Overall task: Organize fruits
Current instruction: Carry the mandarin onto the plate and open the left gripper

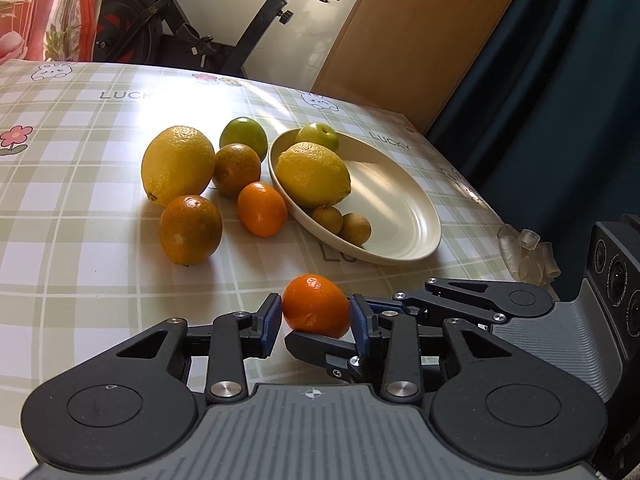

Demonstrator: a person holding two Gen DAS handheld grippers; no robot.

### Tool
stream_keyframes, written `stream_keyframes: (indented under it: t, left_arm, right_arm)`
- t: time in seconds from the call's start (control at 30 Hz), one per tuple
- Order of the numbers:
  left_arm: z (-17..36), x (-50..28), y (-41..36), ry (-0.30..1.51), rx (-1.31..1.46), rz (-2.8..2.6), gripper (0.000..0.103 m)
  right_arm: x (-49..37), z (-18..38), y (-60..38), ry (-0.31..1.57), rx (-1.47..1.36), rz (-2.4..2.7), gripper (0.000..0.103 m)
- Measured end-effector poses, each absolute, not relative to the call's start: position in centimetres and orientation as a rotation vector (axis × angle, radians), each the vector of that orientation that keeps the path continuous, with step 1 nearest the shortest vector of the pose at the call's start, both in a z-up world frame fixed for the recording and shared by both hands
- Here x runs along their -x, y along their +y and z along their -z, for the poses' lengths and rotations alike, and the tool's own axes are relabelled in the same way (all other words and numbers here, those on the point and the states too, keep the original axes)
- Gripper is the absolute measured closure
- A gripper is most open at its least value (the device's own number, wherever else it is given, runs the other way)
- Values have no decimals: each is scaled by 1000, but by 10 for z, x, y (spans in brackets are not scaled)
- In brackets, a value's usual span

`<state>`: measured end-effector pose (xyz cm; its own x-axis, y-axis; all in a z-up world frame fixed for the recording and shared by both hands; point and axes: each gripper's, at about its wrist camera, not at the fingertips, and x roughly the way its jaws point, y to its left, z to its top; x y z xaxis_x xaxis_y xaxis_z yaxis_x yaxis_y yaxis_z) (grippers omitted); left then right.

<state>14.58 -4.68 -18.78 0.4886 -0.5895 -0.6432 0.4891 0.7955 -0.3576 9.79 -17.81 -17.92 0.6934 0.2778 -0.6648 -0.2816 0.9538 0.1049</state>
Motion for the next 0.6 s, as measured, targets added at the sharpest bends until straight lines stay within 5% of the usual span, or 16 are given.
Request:
stream_keyframes:
  t: [0.6]
  left_arm:
    - [135, -200, -144, 760, 1, 768, 64]
  right_arm:
    - [-118, 129, -258, 626, -135, -166, 65]
